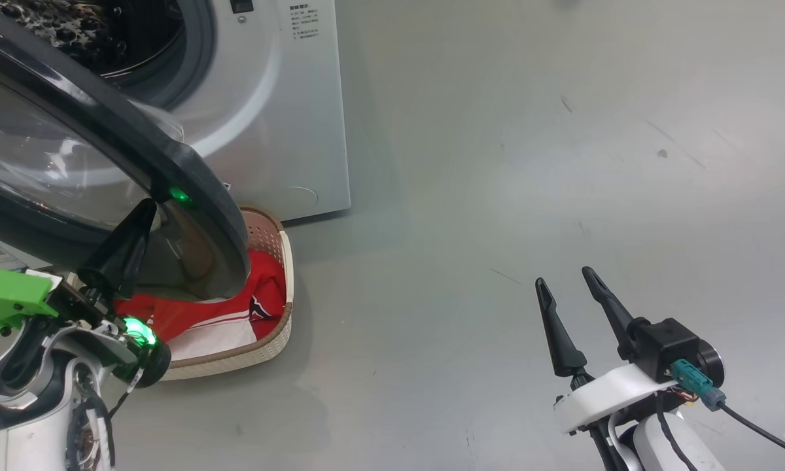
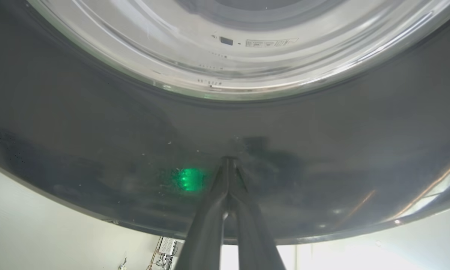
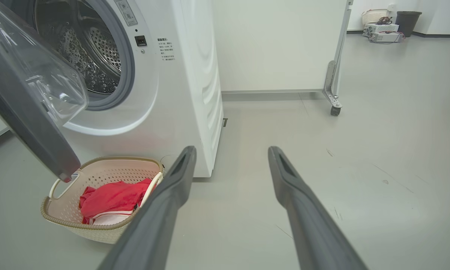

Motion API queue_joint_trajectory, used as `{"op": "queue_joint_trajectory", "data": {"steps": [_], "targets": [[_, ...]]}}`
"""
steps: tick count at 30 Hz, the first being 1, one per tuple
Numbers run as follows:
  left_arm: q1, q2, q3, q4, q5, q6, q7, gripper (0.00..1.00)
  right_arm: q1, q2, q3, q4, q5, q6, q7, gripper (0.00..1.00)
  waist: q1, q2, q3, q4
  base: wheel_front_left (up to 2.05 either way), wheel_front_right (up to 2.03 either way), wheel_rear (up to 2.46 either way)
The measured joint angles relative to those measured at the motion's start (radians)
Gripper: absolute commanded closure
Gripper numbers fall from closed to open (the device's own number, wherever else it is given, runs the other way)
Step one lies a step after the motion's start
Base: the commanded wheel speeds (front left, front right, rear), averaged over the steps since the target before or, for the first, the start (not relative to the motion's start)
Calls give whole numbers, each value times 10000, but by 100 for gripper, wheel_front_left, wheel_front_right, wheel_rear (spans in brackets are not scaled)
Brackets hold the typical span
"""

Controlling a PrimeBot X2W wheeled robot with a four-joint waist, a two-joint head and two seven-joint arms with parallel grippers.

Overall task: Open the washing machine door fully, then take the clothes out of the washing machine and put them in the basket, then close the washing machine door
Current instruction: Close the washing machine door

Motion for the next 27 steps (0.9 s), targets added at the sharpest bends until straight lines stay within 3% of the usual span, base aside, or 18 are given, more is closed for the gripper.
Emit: {"op": "queue_joint_trajectory", "data": {"steps": [18, 27], "targets": [[-724, -59, -205, 351, 15, -25, -1060, 100, 69, 84, -111, -134, 63, -15, -12, 0, 0, 0, 147, -992, 0, 0, 0], [-921, -75, -548, 667, 17, -197, -1315, 100, 169, 98, -234, -199, 84, -88, -12, 0, 0, 0, 148, -1015, 0, 0, 0]]}}
